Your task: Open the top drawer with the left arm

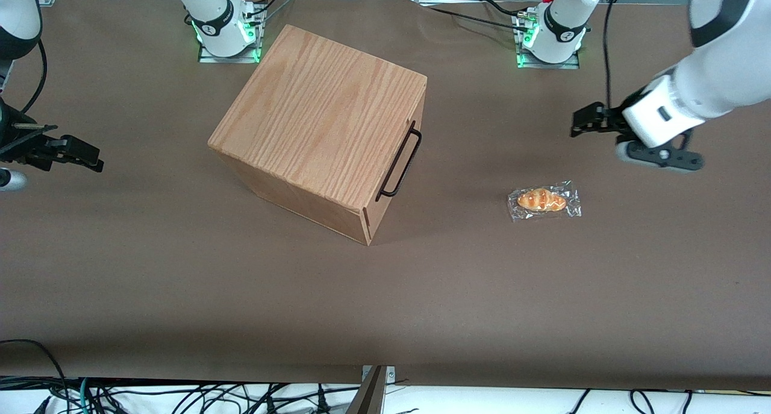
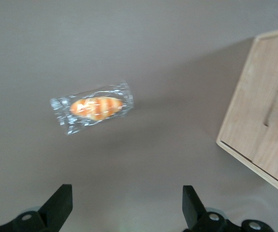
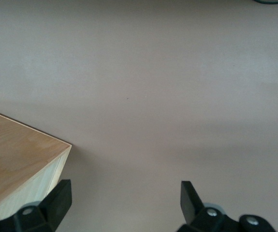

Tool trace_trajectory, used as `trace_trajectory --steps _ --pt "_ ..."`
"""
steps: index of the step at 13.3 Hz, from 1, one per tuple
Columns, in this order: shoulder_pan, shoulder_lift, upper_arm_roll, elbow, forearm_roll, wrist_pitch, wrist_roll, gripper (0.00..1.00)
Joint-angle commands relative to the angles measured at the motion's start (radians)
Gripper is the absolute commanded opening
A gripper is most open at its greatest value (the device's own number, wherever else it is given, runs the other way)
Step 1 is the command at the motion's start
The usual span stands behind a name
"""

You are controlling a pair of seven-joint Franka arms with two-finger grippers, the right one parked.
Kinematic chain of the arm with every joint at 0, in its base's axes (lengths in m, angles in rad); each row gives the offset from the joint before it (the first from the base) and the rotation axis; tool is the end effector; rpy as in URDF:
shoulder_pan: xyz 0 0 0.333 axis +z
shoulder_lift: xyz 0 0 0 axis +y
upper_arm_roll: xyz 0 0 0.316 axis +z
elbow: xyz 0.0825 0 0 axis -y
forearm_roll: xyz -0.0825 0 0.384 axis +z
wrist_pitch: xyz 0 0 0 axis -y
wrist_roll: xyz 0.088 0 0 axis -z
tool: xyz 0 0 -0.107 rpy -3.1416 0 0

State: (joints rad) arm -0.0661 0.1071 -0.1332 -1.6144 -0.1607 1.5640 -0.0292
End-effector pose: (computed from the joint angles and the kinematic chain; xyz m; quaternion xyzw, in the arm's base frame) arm 0.5638 -0.1279 0.5449 0.9900 -0.0788 -0.0874 0.0777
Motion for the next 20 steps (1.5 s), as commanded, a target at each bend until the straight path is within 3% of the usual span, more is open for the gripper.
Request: trace_trajectory --steps 1,3,8,15,20 --pt "-0.053 0.087 -0.039 0.105 -0.014 -0.009 -0.009 1.0" --pt "-0.115 0.153 -0.043 0.146 -0.023 -0.001 -0.03 1.0" --pt "-0.191 0.262 -0.043 0.176 -0.21 0.174 -0.054 1.0" --pt "-0.317 0.359 -0.043 0.163 -0.201 0.355 -0.049 1.0" --pt "-0.324 0.387 -0.043 0.162 -0.195 0.383 -0.035 1.0"
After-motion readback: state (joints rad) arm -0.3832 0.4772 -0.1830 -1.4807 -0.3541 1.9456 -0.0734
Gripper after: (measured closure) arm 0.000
